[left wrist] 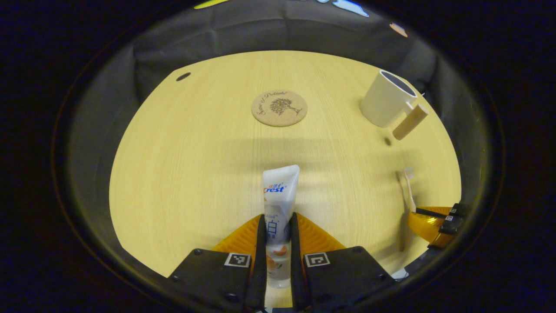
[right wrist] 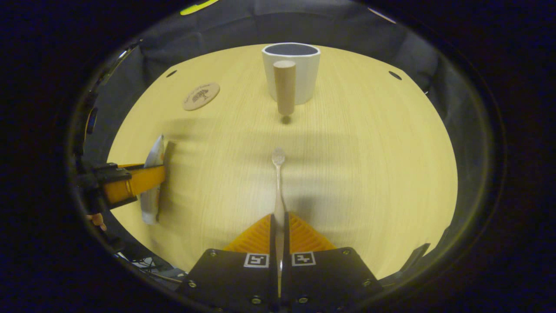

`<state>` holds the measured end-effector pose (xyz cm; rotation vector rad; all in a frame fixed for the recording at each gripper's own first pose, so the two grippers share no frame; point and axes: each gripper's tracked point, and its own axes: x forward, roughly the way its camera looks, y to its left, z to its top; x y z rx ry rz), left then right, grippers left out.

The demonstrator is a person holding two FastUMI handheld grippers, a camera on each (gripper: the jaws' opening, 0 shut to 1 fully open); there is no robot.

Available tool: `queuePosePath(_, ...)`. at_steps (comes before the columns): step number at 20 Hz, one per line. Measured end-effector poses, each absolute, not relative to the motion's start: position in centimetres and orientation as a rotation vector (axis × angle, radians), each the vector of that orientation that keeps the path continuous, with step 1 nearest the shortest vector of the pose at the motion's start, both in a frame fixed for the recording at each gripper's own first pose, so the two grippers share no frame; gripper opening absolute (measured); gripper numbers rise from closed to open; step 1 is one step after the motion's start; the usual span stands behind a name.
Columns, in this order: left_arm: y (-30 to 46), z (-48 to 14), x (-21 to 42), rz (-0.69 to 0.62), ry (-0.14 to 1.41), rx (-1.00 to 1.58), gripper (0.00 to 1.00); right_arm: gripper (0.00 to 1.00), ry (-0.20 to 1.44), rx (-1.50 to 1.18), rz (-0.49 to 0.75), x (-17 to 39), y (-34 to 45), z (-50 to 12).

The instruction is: Put the toothbrush and toothpaste on the desktop into the cup, then pick up the cup and place it on the coaster on the desktop.

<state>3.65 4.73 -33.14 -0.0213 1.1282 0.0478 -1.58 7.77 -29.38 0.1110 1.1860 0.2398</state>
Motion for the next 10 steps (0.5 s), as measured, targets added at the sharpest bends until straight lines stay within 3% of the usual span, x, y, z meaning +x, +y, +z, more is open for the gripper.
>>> queuePosePath(9, 3.9, -27.3, 5.2, 0.030, 0.927, -0.056, 0.31, 0.07, 0.880, 0.204, 0.268, 1.7, 7.5, -23.1)
queuePosePath(10, 3.6, -26.7, 5.6, 0.026, 0.903, -0.051, 0.30, 0.04, 0.843, 0.212, 0.277, 2.1, 7.6, -22.2)
